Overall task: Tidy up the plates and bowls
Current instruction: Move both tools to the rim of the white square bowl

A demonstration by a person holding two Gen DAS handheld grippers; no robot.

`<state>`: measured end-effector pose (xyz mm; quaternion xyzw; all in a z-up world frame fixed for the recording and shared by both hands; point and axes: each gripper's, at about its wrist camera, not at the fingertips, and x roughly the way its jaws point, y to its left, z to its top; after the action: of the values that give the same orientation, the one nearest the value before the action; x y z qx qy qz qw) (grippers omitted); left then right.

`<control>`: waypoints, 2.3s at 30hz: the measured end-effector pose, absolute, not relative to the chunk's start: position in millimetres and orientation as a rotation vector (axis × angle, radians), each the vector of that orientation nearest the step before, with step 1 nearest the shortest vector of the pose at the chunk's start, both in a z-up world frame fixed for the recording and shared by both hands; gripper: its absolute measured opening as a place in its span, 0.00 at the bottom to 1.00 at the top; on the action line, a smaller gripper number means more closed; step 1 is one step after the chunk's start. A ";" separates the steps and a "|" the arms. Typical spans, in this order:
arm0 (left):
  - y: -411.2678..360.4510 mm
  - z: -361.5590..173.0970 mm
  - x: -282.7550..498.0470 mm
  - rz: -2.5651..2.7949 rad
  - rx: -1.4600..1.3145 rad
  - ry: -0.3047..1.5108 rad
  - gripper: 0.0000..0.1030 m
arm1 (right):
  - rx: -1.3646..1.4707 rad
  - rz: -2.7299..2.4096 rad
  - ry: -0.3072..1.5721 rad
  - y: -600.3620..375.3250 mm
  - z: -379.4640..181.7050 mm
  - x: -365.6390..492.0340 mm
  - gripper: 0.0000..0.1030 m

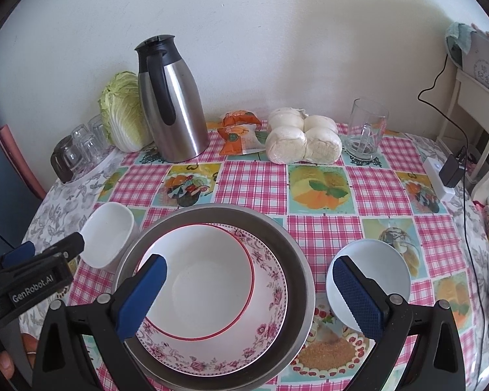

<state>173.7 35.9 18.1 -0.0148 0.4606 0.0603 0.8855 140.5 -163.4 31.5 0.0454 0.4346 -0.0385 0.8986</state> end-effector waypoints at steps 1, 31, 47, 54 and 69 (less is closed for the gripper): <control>38.6 17.3 174.1 0.129 -0.038 0.961 0.93 | 0.089 -0.077 0.901 -161.3 31.3 140.4 1.00; 182.5 -20.5 195.7 0.205 -0.370 0.999 0.93 | 0.034 0.065 0.944 -88.3 23.5 169.6 1.00; 213.4 -36.5 206.5 0.209 -0.485 0.983 0.93 | 0.076 0.072 1.123 -50.4 46.1 232.5 1.00; 228.5 -43.2 209.6 0.218 -0.573 0.947 0.93 | 0.049 0.062 1.185 -20.2 34.8 255.7 1.00; 239.6 -70.6 219.1 0.162 -0.693 0.999 0.93 | -0.011 -0.001 1.255 11.4 -21.8 285.0 1.00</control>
<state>219.1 239.6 -70.6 -0.3252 0.4688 0.0762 0.8177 285.0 11.4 -21.8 -0.0051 0.5872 -0.0005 0.8094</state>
